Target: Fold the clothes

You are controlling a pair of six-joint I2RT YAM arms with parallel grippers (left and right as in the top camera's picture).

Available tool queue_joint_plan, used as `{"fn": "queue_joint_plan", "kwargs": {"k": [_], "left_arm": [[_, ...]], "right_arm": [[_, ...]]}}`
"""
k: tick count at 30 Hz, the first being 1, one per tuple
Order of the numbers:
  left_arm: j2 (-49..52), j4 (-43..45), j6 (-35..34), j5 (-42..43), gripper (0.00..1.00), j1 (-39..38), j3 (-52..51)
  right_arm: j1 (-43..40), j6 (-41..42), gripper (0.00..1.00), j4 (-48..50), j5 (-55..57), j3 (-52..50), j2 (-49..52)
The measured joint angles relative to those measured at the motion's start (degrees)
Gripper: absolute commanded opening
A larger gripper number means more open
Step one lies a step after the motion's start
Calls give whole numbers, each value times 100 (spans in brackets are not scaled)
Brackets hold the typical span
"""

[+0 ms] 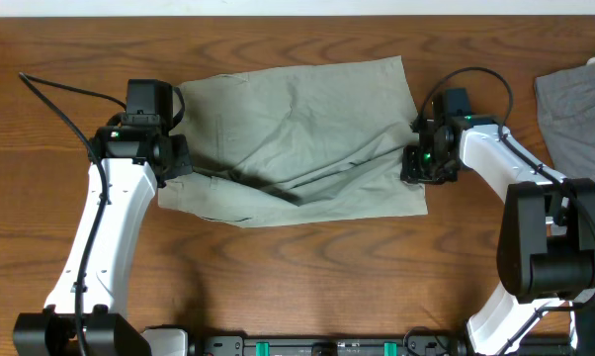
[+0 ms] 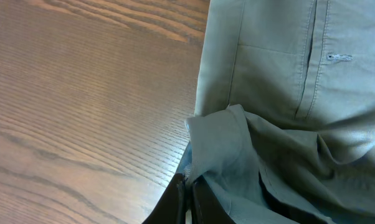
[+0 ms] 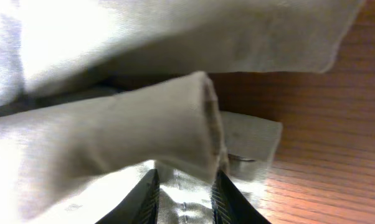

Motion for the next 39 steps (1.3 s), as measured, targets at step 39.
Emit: {"fn": "queue_joint_plan", "kwargs": {"k": [39], "left_arm": [[0,0,7,0,6,0,0]], "right_arm": [[0,-63,20,192,197,-372,-378]]}}
